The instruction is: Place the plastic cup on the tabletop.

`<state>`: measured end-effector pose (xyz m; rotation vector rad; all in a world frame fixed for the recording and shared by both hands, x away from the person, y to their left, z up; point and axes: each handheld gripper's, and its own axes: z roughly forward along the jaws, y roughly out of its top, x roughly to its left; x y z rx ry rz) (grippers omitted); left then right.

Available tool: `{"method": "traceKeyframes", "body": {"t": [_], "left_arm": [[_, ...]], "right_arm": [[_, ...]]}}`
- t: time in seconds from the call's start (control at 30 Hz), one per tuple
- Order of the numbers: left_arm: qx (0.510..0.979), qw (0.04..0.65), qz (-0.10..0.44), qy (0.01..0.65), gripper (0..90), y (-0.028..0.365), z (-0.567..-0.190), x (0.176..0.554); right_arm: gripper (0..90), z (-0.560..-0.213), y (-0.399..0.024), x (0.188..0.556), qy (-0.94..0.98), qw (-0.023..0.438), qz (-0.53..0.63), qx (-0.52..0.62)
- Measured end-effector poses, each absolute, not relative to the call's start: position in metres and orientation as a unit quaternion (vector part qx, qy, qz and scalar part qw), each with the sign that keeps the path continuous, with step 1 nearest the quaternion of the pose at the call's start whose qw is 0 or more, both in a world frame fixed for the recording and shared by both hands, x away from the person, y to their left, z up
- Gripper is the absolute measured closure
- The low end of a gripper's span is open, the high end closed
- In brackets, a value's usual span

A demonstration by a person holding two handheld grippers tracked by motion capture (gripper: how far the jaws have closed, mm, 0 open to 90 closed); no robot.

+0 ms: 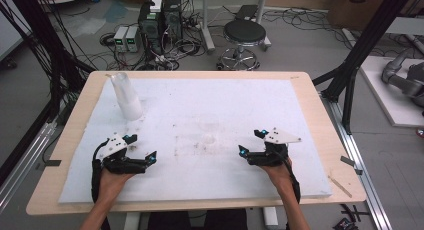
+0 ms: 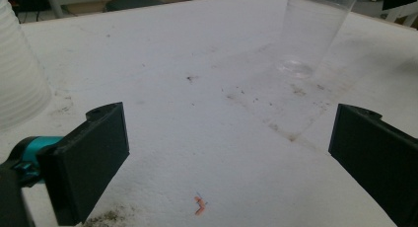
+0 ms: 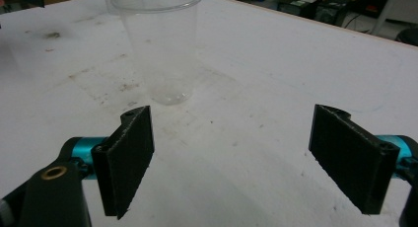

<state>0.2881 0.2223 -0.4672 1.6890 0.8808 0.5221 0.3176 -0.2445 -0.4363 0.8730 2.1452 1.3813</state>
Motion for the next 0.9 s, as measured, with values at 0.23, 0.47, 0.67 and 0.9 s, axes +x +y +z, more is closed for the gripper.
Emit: {"method": "traceKeyframes", "body": {"t": [0.23,0.47,0.67,0.9], "left_arm": [[0.712,0.552,0.225,0.371,1.8,0.222,-0.467,0.287],[0.713,0.553,0.225,0.366,1.7,0.222,-0.467,0.286],[0.713,0.553,0.223,0.369,1.8,0.222,-0.467,0.287],[0.712,0.557,0.217,0.37,1.7,0.223,-0.468,0.288]], "right_arm": [[17.3,-0.447,-0.254,0.315,0.758,0.234,0.501,0.345],[17.3,-0.452,-0.258,0.315,0.75,0.238,0.507,0.354],[17.3,-0.453,-0.26,0.314,0.747,0.237,0.511,0.354],[17.3,-0.453,-0.26,0.314,0.746,0.233,0.512,0.356]]}}
